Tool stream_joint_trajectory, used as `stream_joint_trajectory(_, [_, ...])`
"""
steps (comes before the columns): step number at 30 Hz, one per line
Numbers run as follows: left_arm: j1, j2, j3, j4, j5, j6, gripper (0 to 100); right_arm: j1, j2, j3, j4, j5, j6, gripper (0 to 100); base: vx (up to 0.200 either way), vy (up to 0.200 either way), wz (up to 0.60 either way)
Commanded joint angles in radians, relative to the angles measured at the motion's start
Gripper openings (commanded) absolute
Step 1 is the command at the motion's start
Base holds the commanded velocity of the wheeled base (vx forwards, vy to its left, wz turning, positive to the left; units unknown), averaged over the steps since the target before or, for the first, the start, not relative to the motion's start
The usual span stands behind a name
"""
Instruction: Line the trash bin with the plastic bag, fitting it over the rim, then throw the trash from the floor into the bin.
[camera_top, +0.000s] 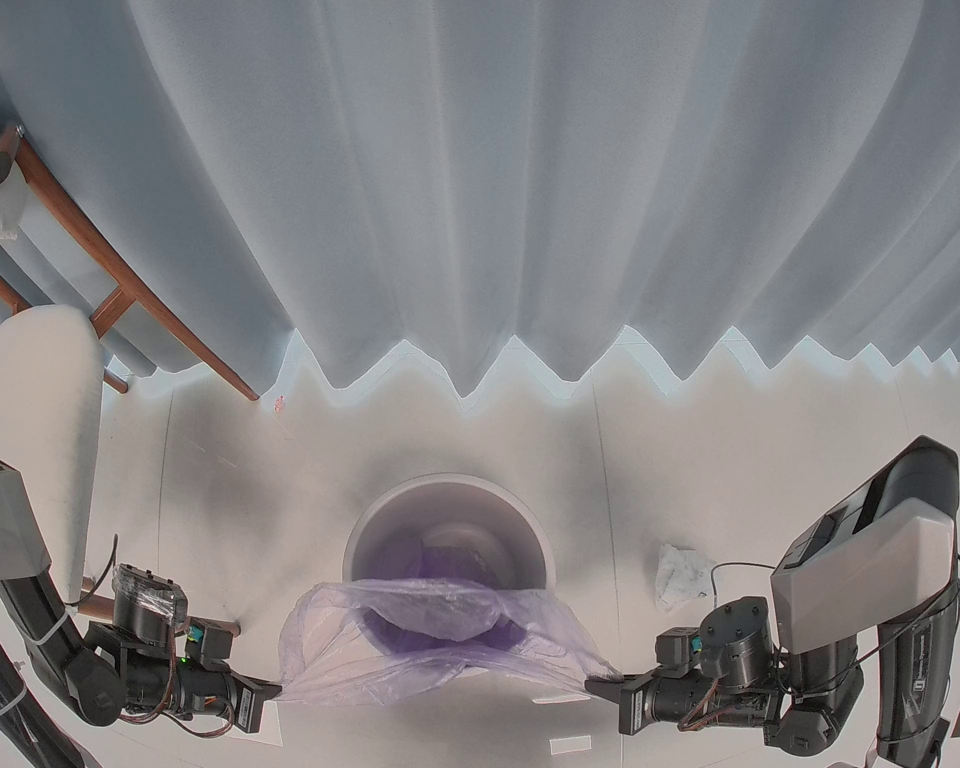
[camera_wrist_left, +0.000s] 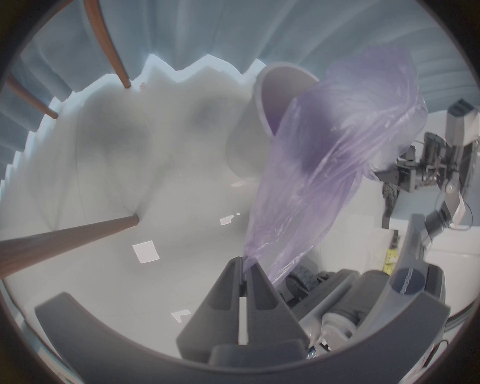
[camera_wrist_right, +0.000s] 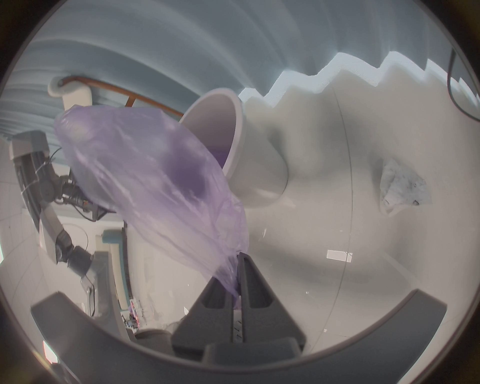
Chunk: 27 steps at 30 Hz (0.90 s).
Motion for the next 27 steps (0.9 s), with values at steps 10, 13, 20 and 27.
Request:
stream_joint_trajectory(10, [0.061,0.055,0.043,-0.216,-0.153,-0.014,0,-0.003,0.018,-0.019,-0.018,0.016,-0.021,0,-0.080,0.000,0.00])
stream_joint_trajectory(13, [0.078,0.069,0.043,-0.224,-0.153,-0.011,0,-0.003,0.015,-0.041,-0.018,0.013,-0.021,0,-0.200,0.000,0.00])
stream_joint_trajectory(20, [0.086,0.078,0.040,-0.293,-0.154,-0.014,0,-0.026,-0.059,-0.113,-0.018,0.012,0.003,0,-0.200,0.000,0.00])
stream_joint_trajectory(27, [0.073,0.138,0.030,-0.480,-0.157,-0.027,0,-0.019,-0.171,-0.163,-0.013,0.021,0.101,0,-0.114,0.000,0.00])
